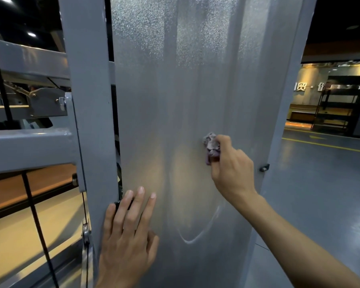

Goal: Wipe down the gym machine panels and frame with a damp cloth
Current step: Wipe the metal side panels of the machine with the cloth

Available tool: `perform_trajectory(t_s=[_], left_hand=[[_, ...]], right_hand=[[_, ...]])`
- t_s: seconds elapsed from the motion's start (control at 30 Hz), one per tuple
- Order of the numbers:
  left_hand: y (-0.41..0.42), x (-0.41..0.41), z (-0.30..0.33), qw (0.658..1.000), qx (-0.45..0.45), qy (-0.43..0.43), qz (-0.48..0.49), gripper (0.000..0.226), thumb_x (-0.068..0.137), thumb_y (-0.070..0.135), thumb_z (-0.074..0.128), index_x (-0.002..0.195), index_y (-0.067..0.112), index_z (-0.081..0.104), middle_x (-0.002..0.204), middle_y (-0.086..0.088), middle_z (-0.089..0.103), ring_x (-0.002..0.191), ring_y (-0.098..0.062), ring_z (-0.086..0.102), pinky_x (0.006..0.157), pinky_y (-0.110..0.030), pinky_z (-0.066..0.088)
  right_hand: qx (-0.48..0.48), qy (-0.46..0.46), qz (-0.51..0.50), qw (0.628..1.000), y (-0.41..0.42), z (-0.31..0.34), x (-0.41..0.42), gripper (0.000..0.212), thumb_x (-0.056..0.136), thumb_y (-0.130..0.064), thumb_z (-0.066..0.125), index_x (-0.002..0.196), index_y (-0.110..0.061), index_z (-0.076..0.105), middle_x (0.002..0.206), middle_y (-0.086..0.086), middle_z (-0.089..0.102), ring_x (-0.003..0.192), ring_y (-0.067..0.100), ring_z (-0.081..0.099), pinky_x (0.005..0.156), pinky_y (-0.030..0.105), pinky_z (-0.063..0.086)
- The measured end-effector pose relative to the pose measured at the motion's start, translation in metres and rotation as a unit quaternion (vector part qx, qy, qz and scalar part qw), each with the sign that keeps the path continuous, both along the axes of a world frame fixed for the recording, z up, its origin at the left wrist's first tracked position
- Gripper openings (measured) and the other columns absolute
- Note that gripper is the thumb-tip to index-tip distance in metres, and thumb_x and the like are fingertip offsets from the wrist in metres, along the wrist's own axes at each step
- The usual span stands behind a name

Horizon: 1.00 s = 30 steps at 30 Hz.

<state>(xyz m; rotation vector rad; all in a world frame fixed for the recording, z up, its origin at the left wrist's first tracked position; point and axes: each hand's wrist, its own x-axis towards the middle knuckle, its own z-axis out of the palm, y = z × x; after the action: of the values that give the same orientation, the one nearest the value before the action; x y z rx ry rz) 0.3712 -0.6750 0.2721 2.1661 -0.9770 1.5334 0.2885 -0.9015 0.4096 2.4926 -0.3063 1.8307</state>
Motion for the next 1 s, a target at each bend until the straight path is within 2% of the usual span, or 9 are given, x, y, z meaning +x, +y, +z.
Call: perform_trajectory(t_s=[0.07,0.23,0.43,0.5,0.6,0.67,0.73,0.9,1.0], left_hand=[[0.001,0.000,0.000,1.000,0.003,0.002,0.000,0.077,0.080,0.022,0.046,0.157,0.017,0.038,0.169,-0.009,0.025,0.160,-0.026,0.012,0.129,-0.050,0.010],[0.003,-0.010,0.010,1.000,-0.001,0.011,-0.010,0.073,0.081,0.022,0.046,0.154,0.017,0.042,0.163,-0.011,0.035,0.153,-0.031,0.027,0.128,-0.050,0.014],[-0.006,-0.021,0.052,0.999,-0.011,-0.013,-0.032,0.072,0.083,0.022,0.049,0.154,0.015,0.042,0.158,-0.012,0.040,0.147,-0.034,0.034,0.126,-0.048,0.015],[-0.009,-0.018,0.066,0.999,-0.012,-0.023,-0.028,0.073,0.083,0.021,0.052,0.154,0.014,0.043,0.158,-0.013,0.040,0.147,-0.035,0.034,0.126,-0.050,0.015],[-0.011,-0.009,0.074,0.999,-0.010,-0.036,-0.010,0.076,0.080,0.016,0.060,0.154,0.012,0.044,0.158,-0.013,0.042,0.147,-0.036,0.035,0.125,-0.051,0.017],[-0.011,-0.003,0.072,0.999,-0.005,-0.040,-0.006,0.072,0.083,0.017,0.058,0.154,0.012,0.046,0.159,-0.013,0.042,0.148,-0.035,0.035,0.125,-0.051,0.018],[-0.013,0.000,0.069,0.999,-0.003,-0.043,-0.005,0.065,0.088,0.020,0.052,0.153,0.012,0.047,0.159,-0.013,0.041,0.148,-0.035,0.034,0.125,-0.051,0.018],[-0.019,0.005,0.064,0.996,-0.014,-0.080,0.026,0.062,0.088,0.021,0.052,0.150,0.012,0.053,0.157,-0.014,0.045,0.145,-0.037,0.038,0.123,-0.054,0.023],[-0.019,0.008,0.061,0.994,-0.016,-0.098,0.033,0.065,0.087,0.021,0.054,0.151,0.014,0.052,0.158,-0.012,0.045,0.145,-0.037,0.039,0.121,-0.055,0.026]], right_hand=[[-0.025,0.015,-0.015,0.999,-0.009,0.002,-0.001,0.029,0.077,-0.020,0.046,0.106,-0.024,0.043,0.065,-0.004,0.067,0.053,0.032,0.054,0.055,0.028,0.027],[0.095,-0.004,-0.040,0.995,-0.044,0.004,-0.015,0.039,0.084,-0.003,0.063,0.104,-0.024,0.038,0.064,-0.013,0.052,0.058,0.043,0.059,0.053,0.035,0.029],[-0.039,0.027,0.012,0.999,-0.024,-0.003,-0.007,0.027,0.077,-0.021,0.044,0.103,-0.023,0.043,0.067,-0.005,0.067,0.057,0.029,0.060,0.053,0.029,0.035],[-0.042,0.010,-0.008,0.999,-0.038,0.001,-0.011,0.029,0.073,-0.015,0.048,0.101,-0.022,0.043,0.062,-0.004,0.065,0.051,0.030,0.057,0.052,0.026,0.029],[0.062,-0.005,-0.047,0.997,-0.073,0.003,-0.021,0.042,0.077,-0.001,0.062,0.106,-0.024,0.041,0.068,-0.001,0.069,0.053,0.040,0.058,0.056,0.032,0.028],[0.164,0.010,-0.053,0.985,-0.094,0.004,-0.028,0.034,0.089,-0.003,0.059,0.116,-0.020,0.045,0.080,0.005,0.073,0.069,0.047,0.062,0.059,0.039,0.031],[0.192,0.005,-0.059,0.980,-0.099,0.003,-0.030,0.028,0.093,-0.006,0.058,0.119,-0.011,0.050,0.084,0.010,0.072,0.073,0.049,0.061,0.061,0.042,0.031],[-0.008,0.003,-0.032,0.999,-0.082,-0.009,-0.018,0.032,0.076,-0.014,0.059,0.107,-0.014,0.051,0.061,0.006,0.062,0.048,0.036,0.053,0.055,0.027,0.025],[0.047,-0.010,-0.051,0.998,-0.113,-0.006,-0.025,0.027,0.085,-0.015,0.049,0.112,-0.019,0.045,0.067,0.014,0.064,0.054,0.040,0.056,0.055,0.032,0.027]])
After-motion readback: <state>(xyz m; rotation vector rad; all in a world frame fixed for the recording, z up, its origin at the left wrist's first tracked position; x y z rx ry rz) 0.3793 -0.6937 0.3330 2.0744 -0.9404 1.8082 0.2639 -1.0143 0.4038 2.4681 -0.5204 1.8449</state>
